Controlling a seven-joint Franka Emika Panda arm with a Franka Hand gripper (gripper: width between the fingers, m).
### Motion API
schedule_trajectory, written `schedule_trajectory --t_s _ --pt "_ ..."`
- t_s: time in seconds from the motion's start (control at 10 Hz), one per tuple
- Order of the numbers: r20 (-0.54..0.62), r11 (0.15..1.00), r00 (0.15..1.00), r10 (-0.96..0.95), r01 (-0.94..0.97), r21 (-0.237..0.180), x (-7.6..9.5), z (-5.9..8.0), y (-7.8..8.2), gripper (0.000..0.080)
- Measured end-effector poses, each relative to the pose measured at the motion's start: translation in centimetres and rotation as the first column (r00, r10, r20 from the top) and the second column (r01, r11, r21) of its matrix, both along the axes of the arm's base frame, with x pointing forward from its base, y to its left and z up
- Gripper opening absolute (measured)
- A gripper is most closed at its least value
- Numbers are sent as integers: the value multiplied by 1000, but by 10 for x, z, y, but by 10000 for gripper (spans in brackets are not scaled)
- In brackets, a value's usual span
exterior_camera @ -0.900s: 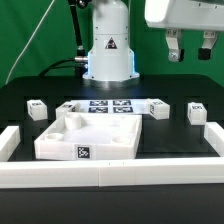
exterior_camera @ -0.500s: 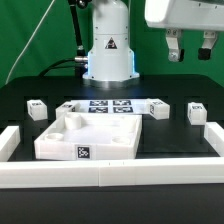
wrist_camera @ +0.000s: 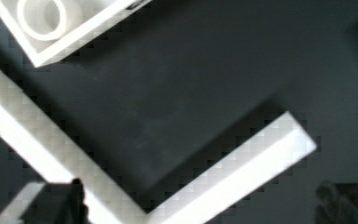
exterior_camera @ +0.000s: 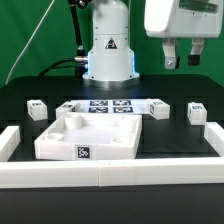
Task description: Assemble one leg
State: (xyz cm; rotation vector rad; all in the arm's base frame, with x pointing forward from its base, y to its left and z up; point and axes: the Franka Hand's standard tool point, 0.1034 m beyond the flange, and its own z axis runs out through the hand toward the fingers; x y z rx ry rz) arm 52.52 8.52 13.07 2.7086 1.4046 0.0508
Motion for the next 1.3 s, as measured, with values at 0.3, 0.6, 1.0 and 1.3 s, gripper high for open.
schedule_trajectory --t_s 0.3,0.6,1.0,1.3 --pt "-78 985 982 174 -175 -4 -10 -33 -42 650" --pt "-98 980 976 196 -197 0 -13 -42 -58 650" --pt "-81 945 942 326 -327 9 -23 -51 -65 650" --pt "-123 929 921 370 -369 30 -58 -72 -79 650"
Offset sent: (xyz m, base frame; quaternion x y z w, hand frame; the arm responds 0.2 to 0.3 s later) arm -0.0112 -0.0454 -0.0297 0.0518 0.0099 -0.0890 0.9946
